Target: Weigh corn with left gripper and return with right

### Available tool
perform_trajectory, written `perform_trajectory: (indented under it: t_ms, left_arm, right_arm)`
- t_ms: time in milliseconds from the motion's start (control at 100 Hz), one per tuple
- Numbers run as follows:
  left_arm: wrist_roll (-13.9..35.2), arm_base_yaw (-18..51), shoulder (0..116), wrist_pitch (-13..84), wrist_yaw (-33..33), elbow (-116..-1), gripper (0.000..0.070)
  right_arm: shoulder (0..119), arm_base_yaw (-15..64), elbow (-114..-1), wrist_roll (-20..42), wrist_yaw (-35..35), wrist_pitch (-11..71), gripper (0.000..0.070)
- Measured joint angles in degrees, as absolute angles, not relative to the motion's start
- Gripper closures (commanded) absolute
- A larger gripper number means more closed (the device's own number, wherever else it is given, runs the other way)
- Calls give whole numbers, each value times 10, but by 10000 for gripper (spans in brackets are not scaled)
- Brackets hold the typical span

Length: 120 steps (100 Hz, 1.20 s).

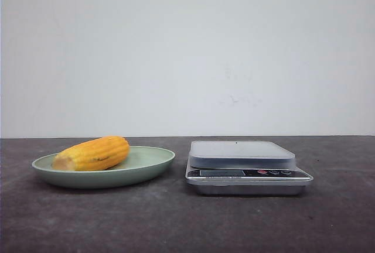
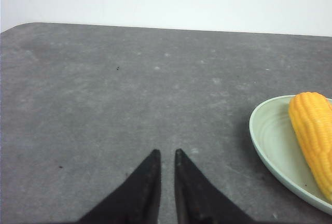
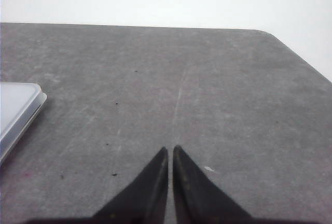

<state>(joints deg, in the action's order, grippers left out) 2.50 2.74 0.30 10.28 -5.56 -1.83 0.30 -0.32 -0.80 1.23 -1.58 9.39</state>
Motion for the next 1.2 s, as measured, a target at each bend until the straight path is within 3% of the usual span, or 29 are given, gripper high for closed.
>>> perform_trajectory:
  t_ms: [1200]
  left_arm:
    - [25,27,3,103,-56,-18,700]
  right_arm:
    - [3,-3,-8,31,-11,95,689]
